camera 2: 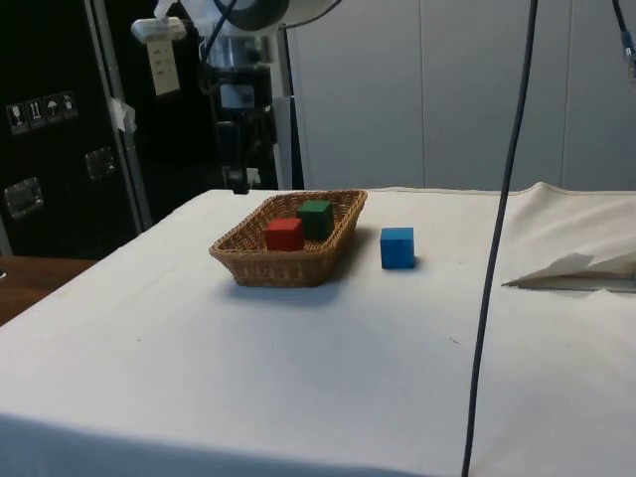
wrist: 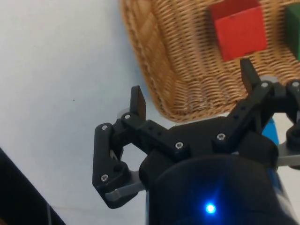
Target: Pick up exactly two blocks and place them into the basket.
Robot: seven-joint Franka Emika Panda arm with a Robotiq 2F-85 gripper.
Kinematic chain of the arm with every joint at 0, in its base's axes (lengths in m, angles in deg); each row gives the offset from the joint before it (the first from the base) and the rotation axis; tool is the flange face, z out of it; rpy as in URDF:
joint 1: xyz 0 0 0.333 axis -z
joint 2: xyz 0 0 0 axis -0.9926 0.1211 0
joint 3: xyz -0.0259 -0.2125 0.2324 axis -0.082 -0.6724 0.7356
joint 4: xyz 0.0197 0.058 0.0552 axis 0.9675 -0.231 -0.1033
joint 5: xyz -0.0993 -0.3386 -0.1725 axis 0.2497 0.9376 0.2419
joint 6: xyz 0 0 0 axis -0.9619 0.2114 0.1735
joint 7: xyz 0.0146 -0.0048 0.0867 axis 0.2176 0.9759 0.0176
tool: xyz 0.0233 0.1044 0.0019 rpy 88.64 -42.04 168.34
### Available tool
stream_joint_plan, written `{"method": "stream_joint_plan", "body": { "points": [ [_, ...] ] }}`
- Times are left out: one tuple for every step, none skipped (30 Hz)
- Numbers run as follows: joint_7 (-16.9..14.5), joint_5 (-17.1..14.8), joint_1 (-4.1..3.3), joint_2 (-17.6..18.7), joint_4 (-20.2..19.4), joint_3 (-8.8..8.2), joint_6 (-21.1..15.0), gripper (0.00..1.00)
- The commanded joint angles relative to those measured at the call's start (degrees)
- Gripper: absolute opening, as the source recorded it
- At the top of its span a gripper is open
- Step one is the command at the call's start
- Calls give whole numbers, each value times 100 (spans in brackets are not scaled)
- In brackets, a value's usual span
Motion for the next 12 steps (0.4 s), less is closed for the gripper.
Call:
{"method": "stream_joint_plan", "body": {
  "points": [
    [138, 69, -63, 0, -6, 17, -40, 100],
    [166, 69, -69, 0, 0, 52, -46, 100],
    [201, 69, -69, 0, 6, 86, -52, 100],
    [103, 6, -11, 0, 6, 109, -17, 100],
    [235, 69, -74, 6, 11, 120, -52, 100],
    [264, 69, -74, 11, 17, 155, -57, 100],
    [315, 69, -74, 23, 23, 218, -63, 100],
    [350, 69, -80, 34, 29, 258, -74, 100],
    [378, 63, -80, 40, 34, 292, -80, 100],
    [401, 63, -80, 52, 40, 327, -80, 100],
    [418, 52, -74, 69, 52, 367, -92, 100],
    [355, 11, -34, 17, 17, 378, -63, 100]
  ]
}}
